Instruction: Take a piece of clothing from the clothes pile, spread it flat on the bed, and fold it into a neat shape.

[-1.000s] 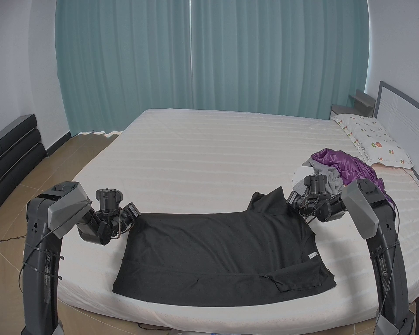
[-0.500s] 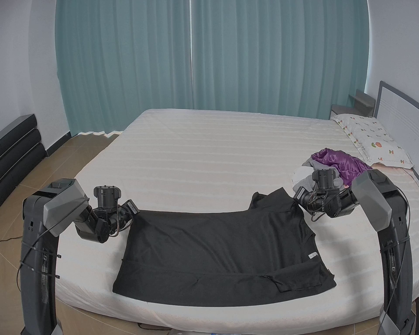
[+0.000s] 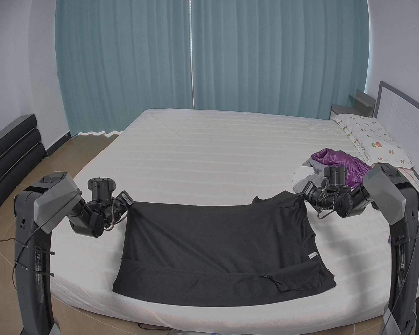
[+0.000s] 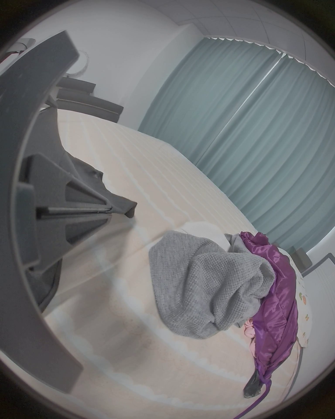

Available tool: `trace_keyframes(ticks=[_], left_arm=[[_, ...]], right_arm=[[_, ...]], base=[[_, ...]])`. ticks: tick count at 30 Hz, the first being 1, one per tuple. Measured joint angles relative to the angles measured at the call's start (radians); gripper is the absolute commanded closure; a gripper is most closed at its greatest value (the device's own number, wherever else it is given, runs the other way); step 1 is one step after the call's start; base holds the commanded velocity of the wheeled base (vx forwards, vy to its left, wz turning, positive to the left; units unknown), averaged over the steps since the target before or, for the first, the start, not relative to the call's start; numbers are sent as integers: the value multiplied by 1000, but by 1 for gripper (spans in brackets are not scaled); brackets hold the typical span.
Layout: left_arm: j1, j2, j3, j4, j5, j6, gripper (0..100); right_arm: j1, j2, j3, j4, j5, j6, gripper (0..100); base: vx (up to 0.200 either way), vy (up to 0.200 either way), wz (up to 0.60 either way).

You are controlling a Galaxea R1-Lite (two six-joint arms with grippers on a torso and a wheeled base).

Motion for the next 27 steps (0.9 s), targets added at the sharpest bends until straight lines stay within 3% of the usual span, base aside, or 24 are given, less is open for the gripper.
trace_keyframes(ticks=[14,27], left_arm=[[8,-32,48,-81,-2,5,100],[10,-20,51,-85,-6,4,100]], right_arm=[[-17,-54,84,-118,23,4,100],[-24,-57,115,-129,23,0,100]], base=[[0,0,0],[0,0,0]])
